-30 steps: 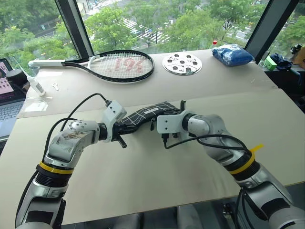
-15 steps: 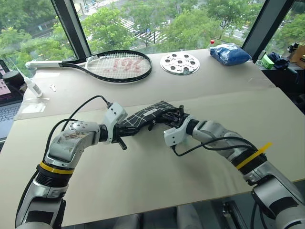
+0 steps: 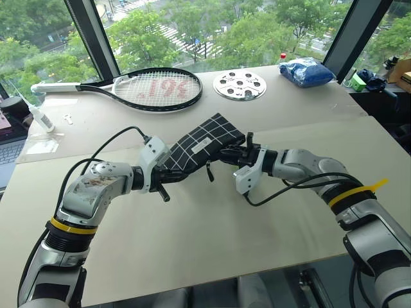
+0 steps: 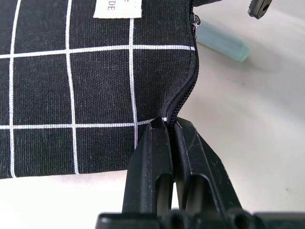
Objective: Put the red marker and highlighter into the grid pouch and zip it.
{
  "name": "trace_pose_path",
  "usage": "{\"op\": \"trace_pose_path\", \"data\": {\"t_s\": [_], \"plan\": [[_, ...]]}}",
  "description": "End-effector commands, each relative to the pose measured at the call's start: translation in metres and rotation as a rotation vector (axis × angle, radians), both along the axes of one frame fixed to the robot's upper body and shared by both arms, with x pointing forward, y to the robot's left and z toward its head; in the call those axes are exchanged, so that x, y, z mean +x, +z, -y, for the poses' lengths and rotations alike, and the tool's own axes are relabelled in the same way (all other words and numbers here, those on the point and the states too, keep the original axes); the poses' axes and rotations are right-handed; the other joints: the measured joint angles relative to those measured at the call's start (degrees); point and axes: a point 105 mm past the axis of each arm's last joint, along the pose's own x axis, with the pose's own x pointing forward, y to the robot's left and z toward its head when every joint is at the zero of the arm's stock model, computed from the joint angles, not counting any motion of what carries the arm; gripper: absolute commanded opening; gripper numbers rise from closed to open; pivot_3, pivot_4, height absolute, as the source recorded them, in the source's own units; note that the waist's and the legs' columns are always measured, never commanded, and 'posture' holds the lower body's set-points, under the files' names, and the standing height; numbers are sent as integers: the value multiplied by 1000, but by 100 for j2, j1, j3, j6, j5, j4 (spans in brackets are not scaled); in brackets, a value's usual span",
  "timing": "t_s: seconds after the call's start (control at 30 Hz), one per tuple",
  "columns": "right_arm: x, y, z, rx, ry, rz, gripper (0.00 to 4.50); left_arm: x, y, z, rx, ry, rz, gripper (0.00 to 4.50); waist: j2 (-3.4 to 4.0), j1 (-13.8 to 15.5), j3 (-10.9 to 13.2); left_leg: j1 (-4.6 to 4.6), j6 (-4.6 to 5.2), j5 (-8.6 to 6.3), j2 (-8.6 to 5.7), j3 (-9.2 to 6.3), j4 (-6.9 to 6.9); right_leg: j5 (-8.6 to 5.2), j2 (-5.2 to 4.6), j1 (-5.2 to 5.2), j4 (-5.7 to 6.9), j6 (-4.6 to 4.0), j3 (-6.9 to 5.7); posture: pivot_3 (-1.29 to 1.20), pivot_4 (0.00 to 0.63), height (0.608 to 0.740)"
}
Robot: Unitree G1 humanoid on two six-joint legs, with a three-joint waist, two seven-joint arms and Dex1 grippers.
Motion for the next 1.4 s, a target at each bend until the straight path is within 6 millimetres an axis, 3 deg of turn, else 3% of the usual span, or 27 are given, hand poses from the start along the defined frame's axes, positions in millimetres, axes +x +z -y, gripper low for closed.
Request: {"op": "trace_pose_path", "data": {"t_s": [0.03,0.07,0.13,0.37,0.5,0.63,0.73,0.77,0.9,1.0,1.17,1.27,1.4], "plan": [[1,25,-3,39,19,44,581,0,16,5,-19,-22,58,0,0,1,0,0,0,0,0,0,0,0,0,0,0,0,0,0,150,740],[3,26,-2,42,5,36,581,0,16,5,-20,-22,58,0,0,1,0,0,0,0,0,0,0,0,0,0,0,0,0,0,150,740],[6,30,-1,70,-28,0,1602,0,15,6,-23,-22,57,0,0,-5,0,1,0,0,0,0,0,0,1,0,1,0,0,0,150,740],[10,37,5,41,-76,-42,3957,0,16,8,-44,-24,51,0,0,-12,0,0,0,0,1,0,0,0,1,0,1,0,1,0,150,740],[9,54,15,60,-95,-58,3957,0,20,9,-76,-19,43,0,0,-8,0,0,0,0,0,-1,1,0,1,0,0,0,0,0,150,740],[1,90,27,215,-99,-142,3957,2,23,8,-116,4,31,0,0,7,0,0,0,0,2,-1,1,0,1,0,0,0,1,0,150,740],[-9,102,37,314,-115,-284,3957,3,25,7,-139,20,22,0,0,18,0,-1,0,0,4,-2,0,0,1,0,0,0,0,0,150,740],[-12,101,43,391,-154,-427,3957,4,25,7,-148,27,20,0,0,23,0,0,1,0,4,-2,1,0,1,0,1,0,0,0,150,740],[-38,82,55,561,-220,-866,3957,5,26,5,-157,46,19,0,0,97,0,-5,2,-1,5,-5,4,1,0,2,1,0,-1,0,150,740],[-45,53,65,703,-397,-1098,3957,5,25,2,-155,57,20,0,0,167,0,-4,4,-2,5,-6,6,1,0,2,5,-1,0,0,150,740],[-77,24,54,827,-494,-1446,3957,5,23,-1,-148,67,17,0,0,204,0,0,4,-2,8,-2,7,6,0,1,9,-7,5,0,150,740],[-77,-1,47,855,-628,-1495,3957,7,20,-1,-139,67,15,0,0,212,0,0,4,-2,8,-2,8,6,0,2,10,-6,4,0,150,740],[-62,-25,53,885,-832,-1406,3957,8,20,3,-137,59,19,0,0,215,0,-1,4,-2,3,0,13,10,-2,2,10,-2,4,0,150,740]]}}
